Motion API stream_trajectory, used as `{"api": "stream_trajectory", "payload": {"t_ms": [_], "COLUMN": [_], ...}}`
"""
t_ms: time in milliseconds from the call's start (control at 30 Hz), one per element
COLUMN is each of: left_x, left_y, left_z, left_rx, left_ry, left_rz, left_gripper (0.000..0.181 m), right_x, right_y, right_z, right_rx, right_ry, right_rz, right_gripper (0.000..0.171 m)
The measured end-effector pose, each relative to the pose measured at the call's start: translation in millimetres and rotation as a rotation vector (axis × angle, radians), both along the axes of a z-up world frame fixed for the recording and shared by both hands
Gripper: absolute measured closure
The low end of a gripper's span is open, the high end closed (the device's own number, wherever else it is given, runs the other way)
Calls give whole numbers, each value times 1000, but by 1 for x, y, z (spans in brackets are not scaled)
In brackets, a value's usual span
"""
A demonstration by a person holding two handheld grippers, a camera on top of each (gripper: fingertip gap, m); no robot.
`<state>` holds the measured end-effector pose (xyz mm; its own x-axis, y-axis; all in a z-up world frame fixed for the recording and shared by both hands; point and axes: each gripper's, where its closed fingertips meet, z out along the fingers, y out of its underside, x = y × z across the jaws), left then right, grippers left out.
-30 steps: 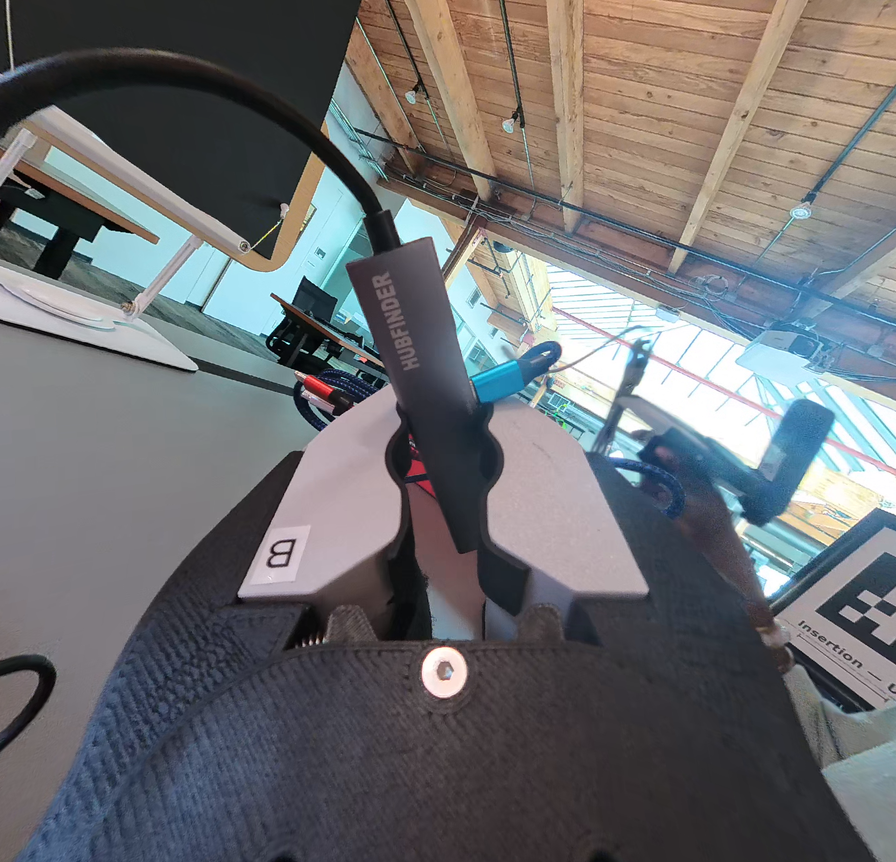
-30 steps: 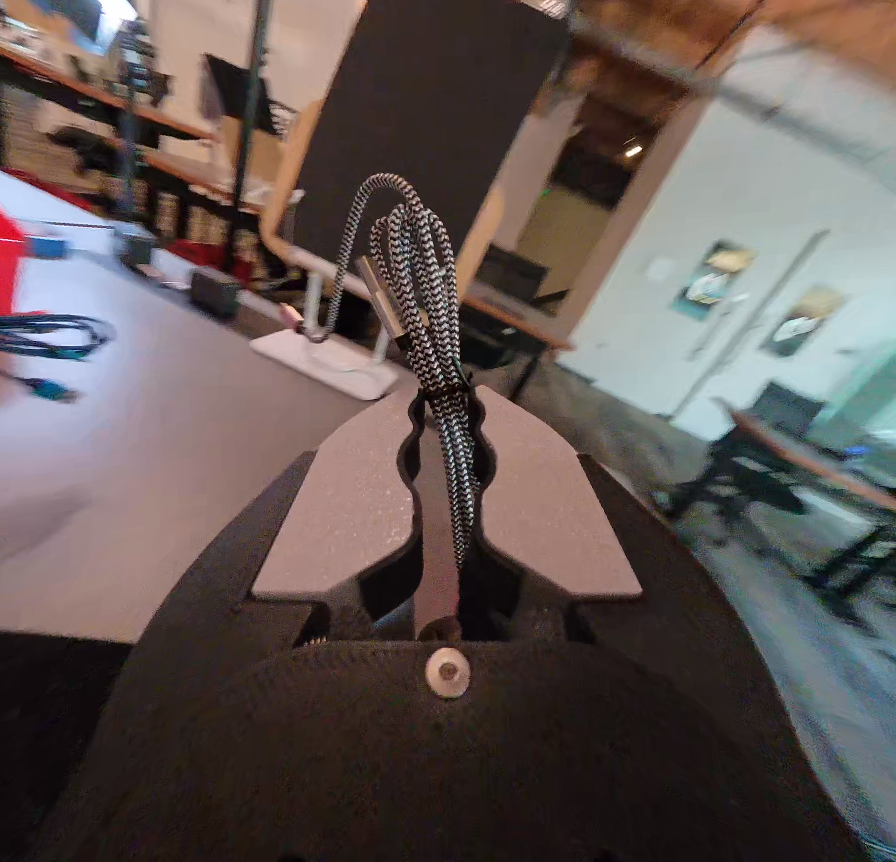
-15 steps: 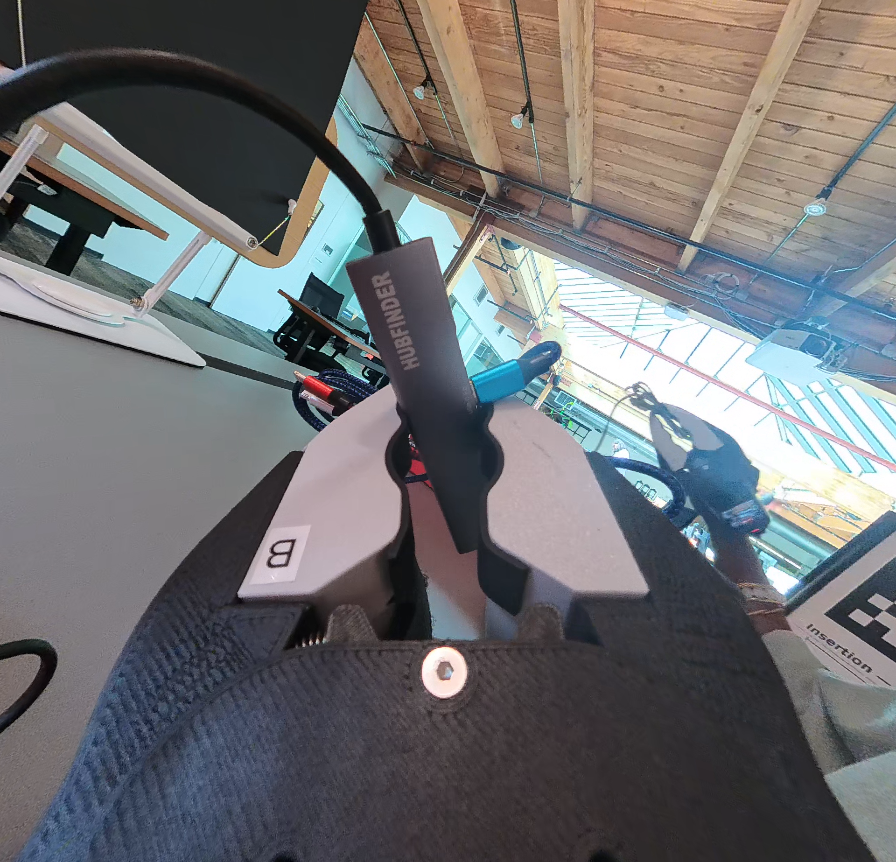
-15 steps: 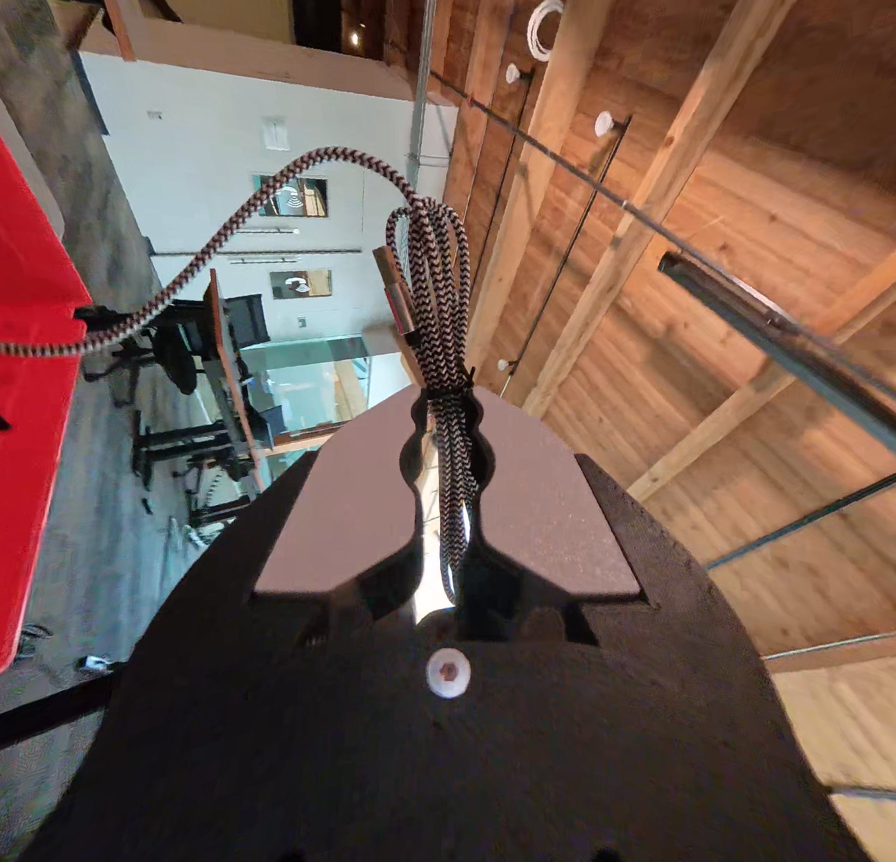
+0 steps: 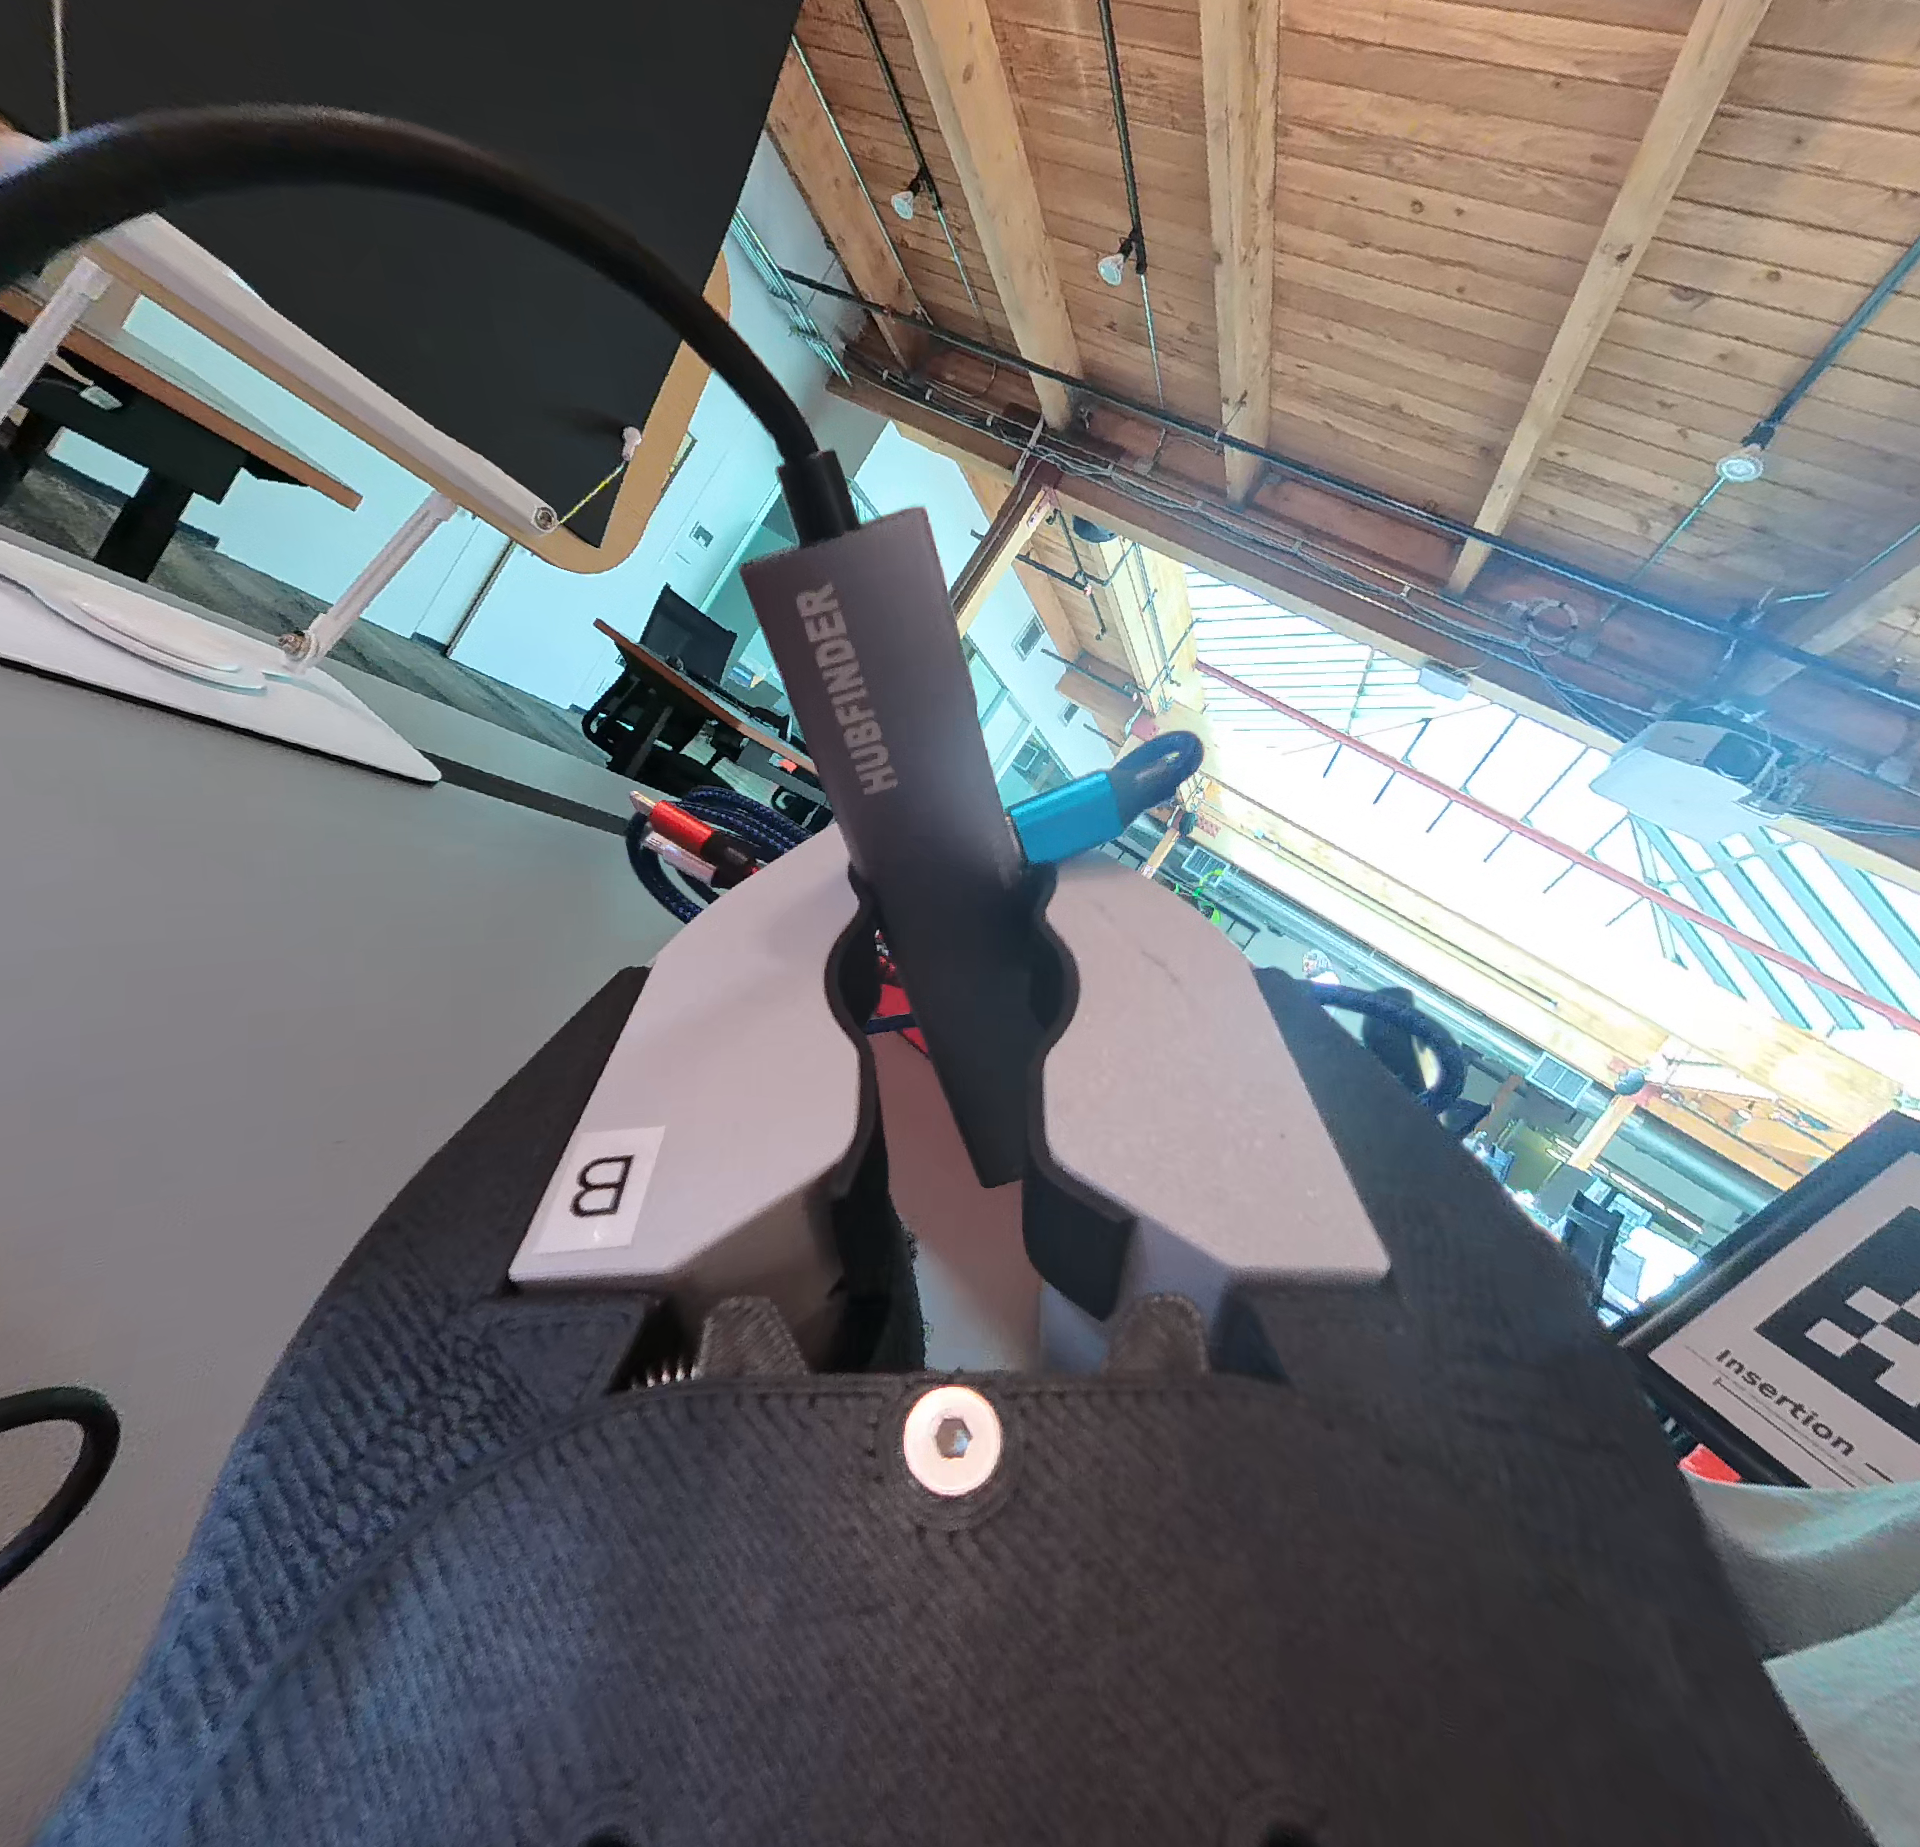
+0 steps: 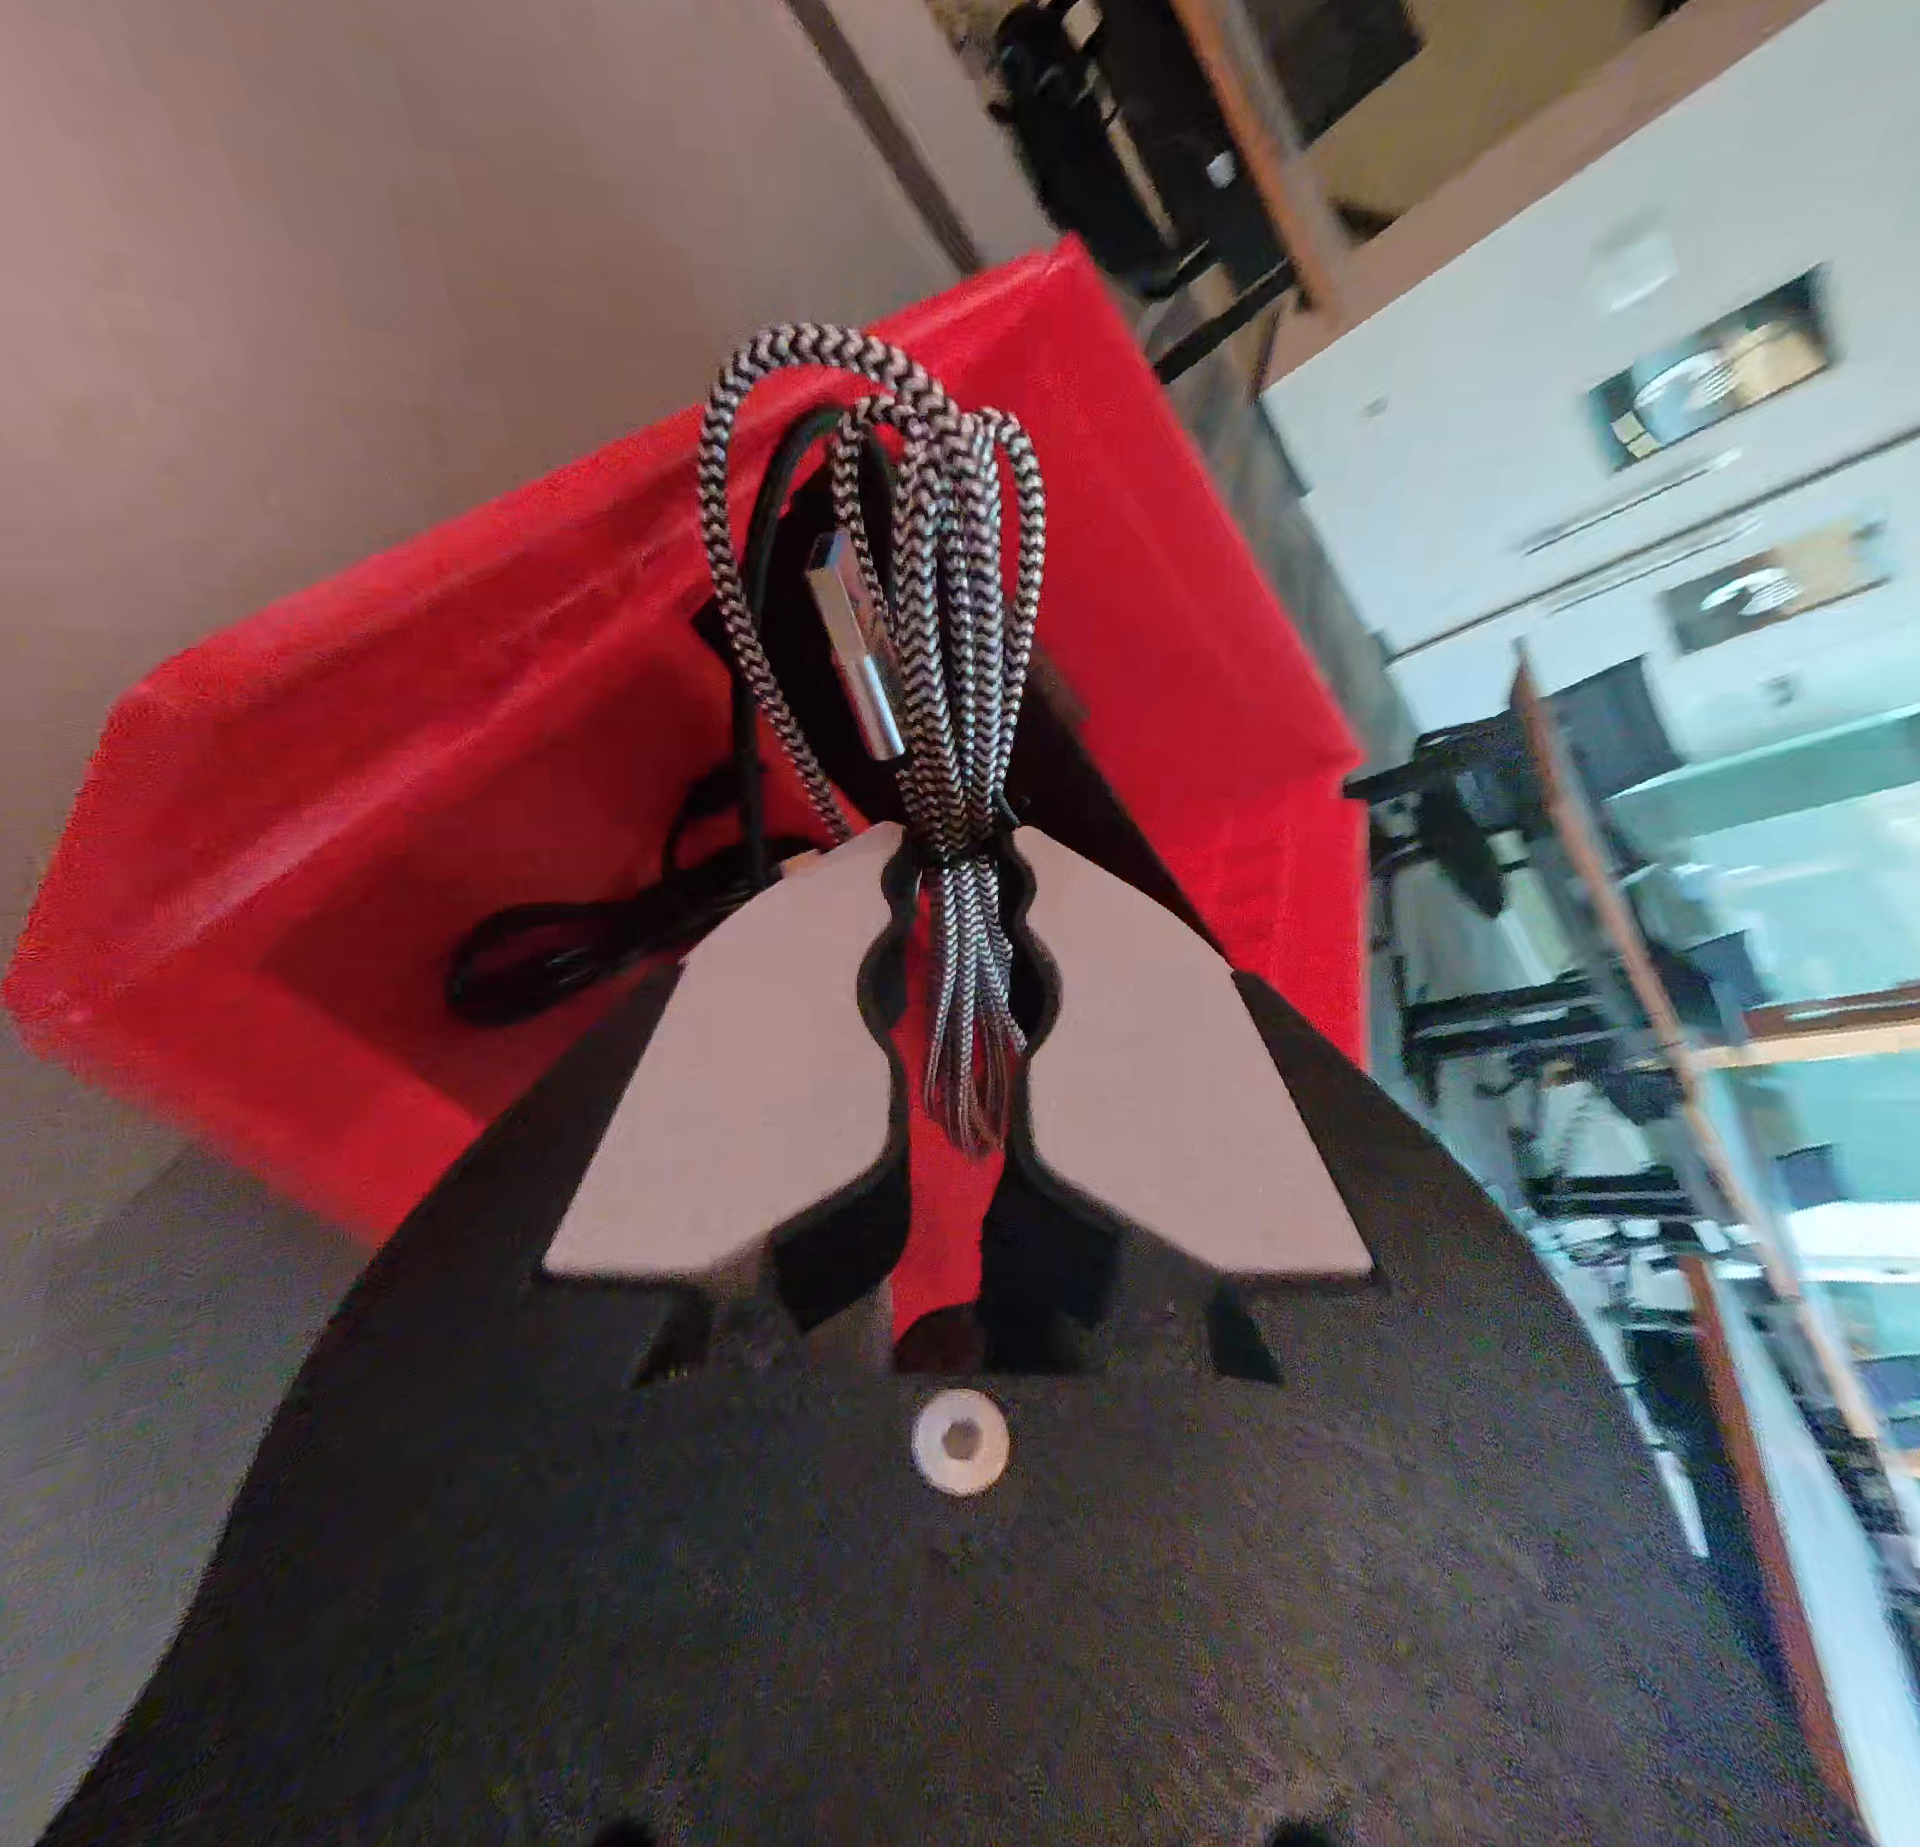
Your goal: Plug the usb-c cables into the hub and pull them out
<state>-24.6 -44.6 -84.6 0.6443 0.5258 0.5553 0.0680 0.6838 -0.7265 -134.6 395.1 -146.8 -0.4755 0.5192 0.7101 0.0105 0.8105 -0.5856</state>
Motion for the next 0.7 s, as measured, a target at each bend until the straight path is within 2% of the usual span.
{"api": "stream_trajectory", "payload": {"t_ms": [133, 267, 333, 500, 633, 700], "left_x": [0, 0, 0, 1, 1, 1], "left_y": [0, 0, 0, 0, 1, 1], "left_z": [0, 0, 0, 1, 1, 0], "left_rx": [-1, -2, -3, -3, -6, -9], "left_ry": [0, 2, 3, 5, 6, 6], "left_rz": [-1, 2, 2, 1, 0, 0], "left_gripper": [156, 157, 157, 156, 156, 156], "right_x": [-3, -1, 2, 11, 12, 8], "right_y": [4, -3, -11, -35, -64, -76], "right_z": [-10, 6, 24, 56, 57, 56], "right_rx": [-147, -315, -387, -459, -523, -546], "right_ry": [-154, -249, -203, -90, -132, -143], "right_rz": [-83, -108, -88, -27, 15, 17], "right_gripper": [157, 107, 100, 127, 133, 141]}}
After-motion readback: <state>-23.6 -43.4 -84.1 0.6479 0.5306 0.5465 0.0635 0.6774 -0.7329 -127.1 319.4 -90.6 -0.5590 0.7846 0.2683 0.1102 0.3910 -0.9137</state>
